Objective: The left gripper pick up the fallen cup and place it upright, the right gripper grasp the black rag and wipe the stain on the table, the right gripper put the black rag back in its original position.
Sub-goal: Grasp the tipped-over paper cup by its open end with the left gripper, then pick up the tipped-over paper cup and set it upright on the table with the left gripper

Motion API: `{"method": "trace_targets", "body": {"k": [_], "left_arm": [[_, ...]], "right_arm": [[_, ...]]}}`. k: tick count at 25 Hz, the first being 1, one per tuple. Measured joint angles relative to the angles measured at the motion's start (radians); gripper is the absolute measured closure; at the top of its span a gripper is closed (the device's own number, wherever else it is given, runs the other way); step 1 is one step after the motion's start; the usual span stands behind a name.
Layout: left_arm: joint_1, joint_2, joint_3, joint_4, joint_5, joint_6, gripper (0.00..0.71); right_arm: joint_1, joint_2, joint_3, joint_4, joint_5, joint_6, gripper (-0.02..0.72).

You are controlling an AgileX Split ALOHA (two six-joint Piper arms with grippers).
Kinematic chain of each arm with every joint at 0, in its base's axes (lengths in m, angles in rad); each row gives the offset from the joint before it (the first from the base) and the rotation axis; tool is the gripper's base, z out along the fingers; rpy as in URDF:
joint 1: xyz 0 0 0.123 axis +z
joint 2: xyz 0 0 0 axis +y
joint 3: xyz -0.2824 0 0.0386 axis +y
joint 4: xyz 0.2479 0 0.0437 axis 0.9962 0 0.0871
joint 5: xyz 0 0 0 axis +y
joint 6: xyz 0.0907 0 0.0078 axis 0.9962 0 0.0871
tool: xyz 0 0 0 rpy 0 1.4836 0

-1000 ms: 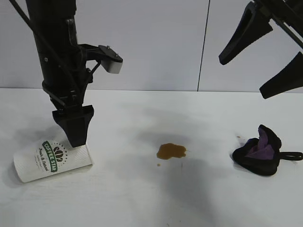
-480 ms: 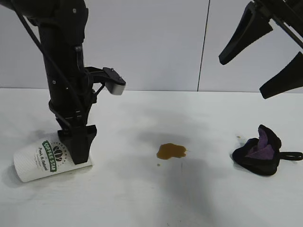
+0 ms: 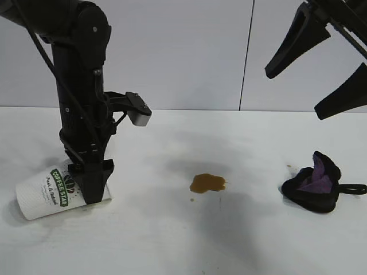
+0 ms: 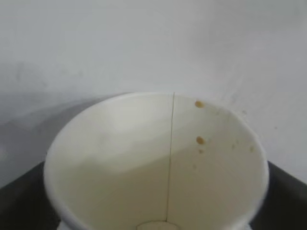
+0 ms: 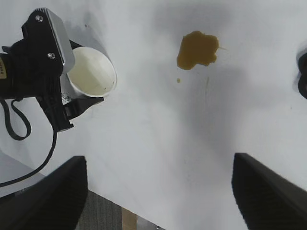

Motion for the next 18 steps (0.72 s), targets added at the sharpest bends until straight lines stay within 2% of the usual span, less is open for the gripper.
{"method": "trace_targets", "body": {"k": [7,13,16,18], "left_arm": [[0.001,-0.029,0.000,-0.028,0.005,0.000,0.128],[0.009,-0.168,-0.006,-0.046,-0.051,0.000,0.128],[0.034,-0.231,-0.006,-0.097,-0.102,0.000,0.128],[0.064,-0.262,-0.006,-0.180,-0.148,0.000,0.128]], "right_arm": [[0.000,0.000,0.000,0.000,0.000,0.000,0.138],[0.000,0.000,0.000,0.000,0.000,0.000,0.138],[0.000,0.000,0.000,0.000,0.000,0.000,0.138],[0.000,0.000,0.000,0.000,0.000,0.000,0.138]]}}
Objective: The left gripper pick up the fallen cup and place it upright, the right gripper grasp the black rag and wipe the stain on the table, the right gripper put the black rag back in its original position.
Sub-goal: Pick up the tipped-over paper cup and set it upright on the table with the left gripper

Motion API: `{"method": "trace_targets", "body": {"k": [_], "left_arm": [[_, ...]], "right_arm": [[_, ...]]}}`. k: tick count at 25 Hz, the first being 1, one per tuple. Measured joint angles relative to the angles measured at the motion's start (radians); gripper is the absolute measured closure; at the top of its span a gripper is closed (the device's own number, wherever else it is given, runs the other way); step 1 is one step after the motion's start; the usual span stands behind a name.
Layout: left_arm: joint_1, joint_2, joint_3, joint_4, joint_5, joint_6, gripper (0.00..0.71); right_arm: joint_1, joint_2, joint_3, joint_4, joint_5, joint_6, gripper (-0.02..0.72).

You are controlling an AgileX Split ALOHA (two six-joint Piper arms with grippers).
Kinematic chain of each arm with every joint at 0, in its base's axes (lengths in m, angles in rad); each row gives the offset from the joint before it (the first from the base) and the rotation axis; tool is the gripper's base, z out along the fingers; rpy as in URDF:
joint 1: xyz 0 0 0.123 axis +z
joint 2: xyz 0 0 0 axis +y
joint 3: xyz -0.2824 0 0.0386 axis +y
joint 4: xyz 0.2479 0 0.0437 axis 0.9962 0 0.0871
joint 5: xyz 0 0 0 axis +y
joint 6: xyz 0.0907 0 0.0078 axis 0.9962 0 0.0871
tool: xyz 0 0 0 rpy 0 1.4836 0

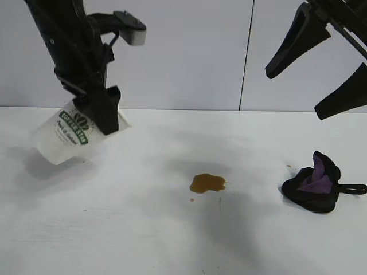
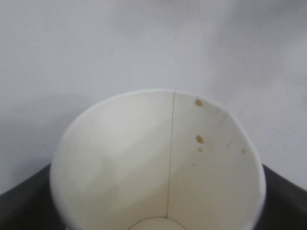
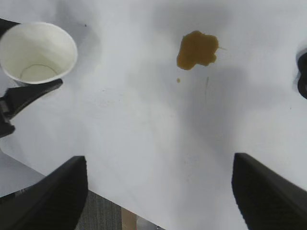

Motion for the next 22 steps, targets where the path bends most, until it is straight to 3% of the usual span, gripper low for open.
{"method": "trace_targets", "body": {"k": [5,9,15,22], "left_arm": [[0.103,-0.018,0.000,-0.224,-0.060,0.061,0.128],[0.176,-0.018,0.036,-0.460,-0.090,0.263,0.128],[0.225,-0.018,0.181,-0.899,-0.132,0.692,0.129],[0.256,-0.018,0.352,-1.200,-0.164,1.087,0.129]], "right_arm": [[0.000,0.000,0.000,0.000,0.000,0.000,0.138],[0.000,0.000,0.000,-0.001,0.000,0.000,0.138],[0.000,0.000,0.000,-0.002,0.000,0.000,0.138],[0.000,0.000,0.000,-0.002,0.001,0.000,0.138]]}}
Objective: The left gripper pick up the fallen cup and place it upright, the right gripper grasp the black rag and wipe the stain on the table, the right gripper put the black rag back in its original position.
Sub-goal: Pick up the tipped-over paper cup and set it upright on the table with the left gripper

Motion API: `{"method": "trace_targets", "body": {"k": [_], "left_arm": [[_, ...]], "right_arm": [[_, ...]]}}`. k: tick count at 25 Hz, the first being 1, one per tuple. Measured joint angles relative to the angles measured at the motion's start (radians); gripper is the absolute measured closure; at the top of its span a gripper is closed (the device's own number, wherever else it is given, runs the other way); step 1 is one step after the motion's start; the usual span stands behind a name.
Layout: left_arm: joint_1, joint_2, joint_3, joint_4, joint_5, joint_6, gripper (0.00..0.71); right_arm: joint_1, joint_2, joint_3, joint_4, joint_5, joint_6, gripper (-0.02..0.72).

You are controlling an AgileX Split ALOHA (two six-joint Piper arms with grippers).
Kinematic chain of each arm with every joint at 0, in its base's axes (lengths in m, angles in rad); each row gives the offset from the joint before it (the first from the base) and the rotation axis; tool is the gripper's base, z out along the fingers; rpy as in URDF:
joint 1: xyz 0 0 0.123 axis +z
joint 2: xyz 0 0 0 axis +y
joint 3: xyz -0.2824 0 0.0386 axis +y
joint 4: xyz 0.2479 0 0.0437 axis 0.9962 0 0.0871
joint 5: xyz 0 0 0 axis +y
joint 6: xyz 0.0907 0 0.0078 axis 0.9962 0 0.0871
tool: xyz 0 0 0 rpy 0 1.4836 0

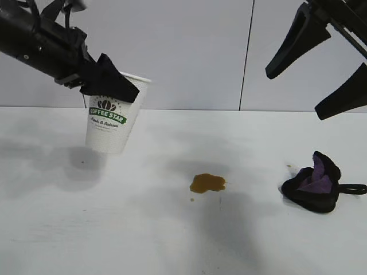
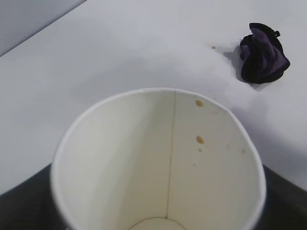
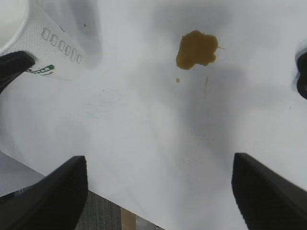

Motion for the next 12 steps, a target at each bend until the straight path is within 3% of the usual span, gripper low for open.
{"method": "trace_targets", "body": {"k": [12], "left_arm": [[0.011,0.000,0.027,-0.097,-0.069,0.051,0.129]], "right_arm": [[0.000,0.000,0.000,-0.001,0.000,0.000,0.138]]}}
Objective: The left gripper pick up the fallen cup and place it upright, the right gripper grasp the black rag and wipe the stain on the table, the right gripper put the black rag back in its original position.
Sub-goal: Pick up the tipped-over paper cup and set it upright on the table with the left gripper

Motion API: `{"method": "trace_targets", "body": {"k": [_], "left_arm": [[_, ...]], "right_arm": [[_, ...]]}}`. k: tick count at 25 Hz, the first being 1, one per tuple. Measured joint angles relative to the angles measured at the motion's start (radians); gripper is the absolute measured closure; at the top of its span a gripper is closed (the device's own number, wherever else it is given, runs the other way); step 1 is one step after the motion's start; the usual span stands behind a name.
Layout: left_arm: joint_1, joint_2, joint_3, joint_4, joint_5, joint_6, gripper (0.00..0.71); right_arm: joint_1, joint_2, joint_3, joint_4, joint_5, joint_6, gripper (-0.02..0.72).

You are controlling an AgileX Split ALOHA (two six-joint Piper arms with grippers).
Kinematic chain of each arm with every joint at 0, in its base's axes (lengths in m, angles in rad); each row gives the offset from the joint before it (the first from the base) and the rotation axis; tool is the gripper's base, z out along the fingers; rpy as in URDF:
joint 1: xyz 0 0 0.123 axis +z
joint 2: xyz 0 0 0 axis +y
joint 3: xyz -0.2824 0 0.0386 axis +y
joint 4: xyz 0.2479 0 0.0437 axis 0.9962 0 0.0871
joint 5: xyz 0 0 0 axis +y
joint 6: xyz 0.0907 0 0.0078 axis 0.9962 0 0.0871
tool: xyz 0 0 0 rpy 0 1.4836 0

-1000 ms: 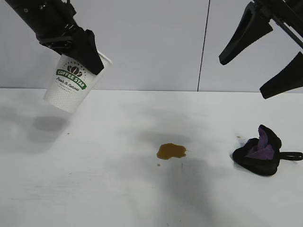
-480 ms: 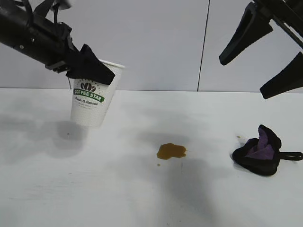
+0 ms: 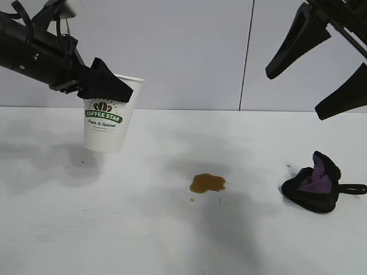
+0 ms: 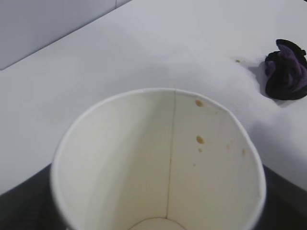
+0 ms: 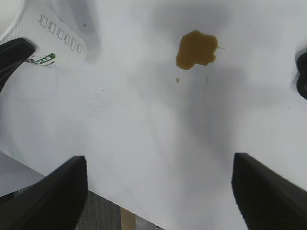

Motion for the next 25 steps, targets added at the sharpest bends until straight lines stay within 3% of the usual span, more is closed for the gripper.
{"method": "trace_targets", "body": {"k": [4,8,13,22,25], "left_arm": [[0.001,0.000,0.031,-0.096,-0.023,0.144,0.129],[0.002,0.000,0.097,-0.248,-0.008,0.400,0.129],[0.008,0.000,0.181,-0.269,0.020,0.596,0.129],[0.146,0.000,0.247,-0.274,0.205,0.695,0.129],[0.168,0.000,0.256,-0.273,0.221,0.701,0.129]], "right_arm": [[0.000,0.000,0.000,0.000,0.000,0.000,0.138],[0.000,0.000,0.000,0.000,0.000,0.000,0.138],[0.000,0.000,0.000,0.000,0.000,0.000,0.138],[0.000,0.000,0.000,-0.002,0.000,0.000,0.138],[0.000,0.000,0.000,-0.002,0.000,0.000,0.138]]}}
